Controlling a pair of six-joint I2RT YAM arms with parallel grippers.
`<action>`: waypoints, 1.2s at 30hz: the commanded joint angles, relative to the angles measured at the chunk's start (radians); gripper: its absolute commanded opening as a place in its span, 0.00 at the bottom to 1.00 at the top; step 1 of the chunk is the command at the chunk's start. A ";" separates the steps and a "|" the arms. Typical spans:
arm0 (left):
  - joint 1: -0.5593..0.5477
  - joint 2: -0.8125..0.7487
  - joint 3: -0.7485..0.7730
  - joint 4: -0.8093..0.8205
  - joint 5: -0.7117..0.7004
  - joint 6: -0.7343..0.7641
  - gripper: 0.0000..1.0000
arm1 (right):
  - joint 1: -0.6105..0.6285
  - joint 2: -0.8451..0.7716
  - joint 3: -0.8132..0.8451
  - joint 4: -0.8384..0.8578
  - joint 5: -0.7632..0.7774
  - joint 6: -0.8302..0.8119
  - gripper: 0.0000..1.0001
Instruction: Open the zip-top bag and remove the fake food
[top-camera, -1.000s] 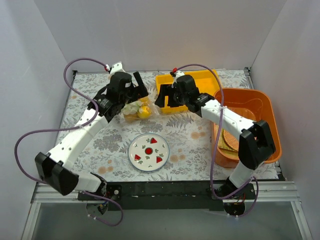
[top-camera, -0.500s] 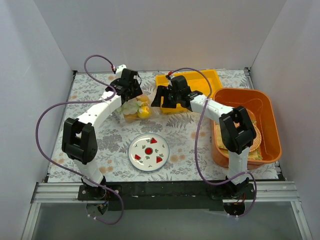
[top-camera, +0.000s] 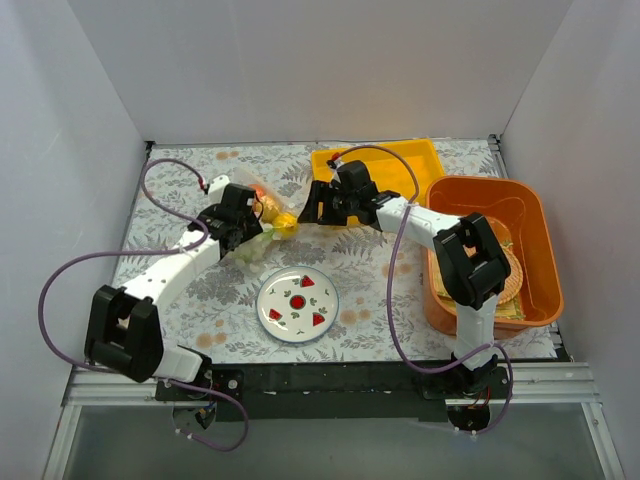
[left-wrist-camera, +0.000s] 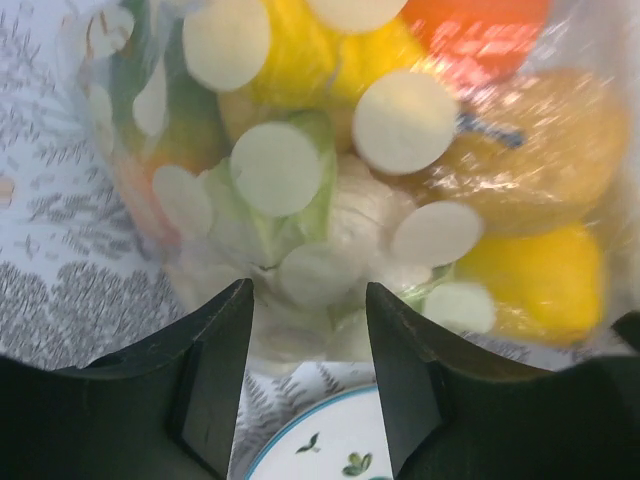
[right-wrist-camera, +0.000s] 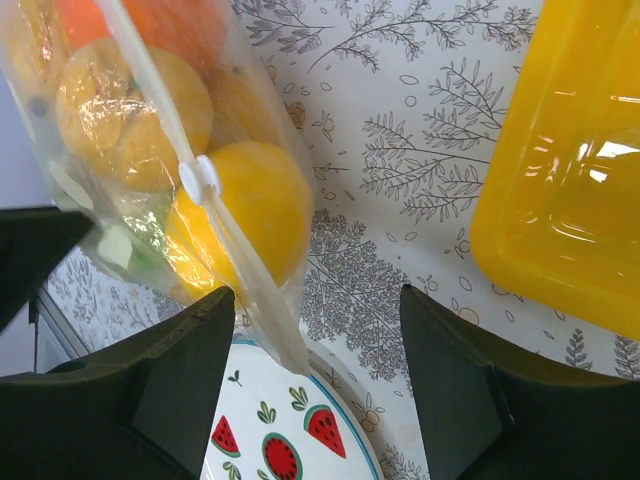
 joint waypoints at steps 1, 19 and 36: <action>-0.002 -0.108 -0.138 -0.079 0.037 -0.072 0.47 | 0.006 -0.021 0.022 0.071 -0.010 -0.016 0.74; 0.001 -0.226 -0.258 -0.068 0.050 -0.109 0.47 | 0.049 0.074 0.194 0.093 -0.133 -0.280 0.67; 0.033 -0.223 -0.211 -0.074 0.069 -0.067 0.48 | 0.051 -0.046 -0.094 0.257 -0.257 -0.237 0.43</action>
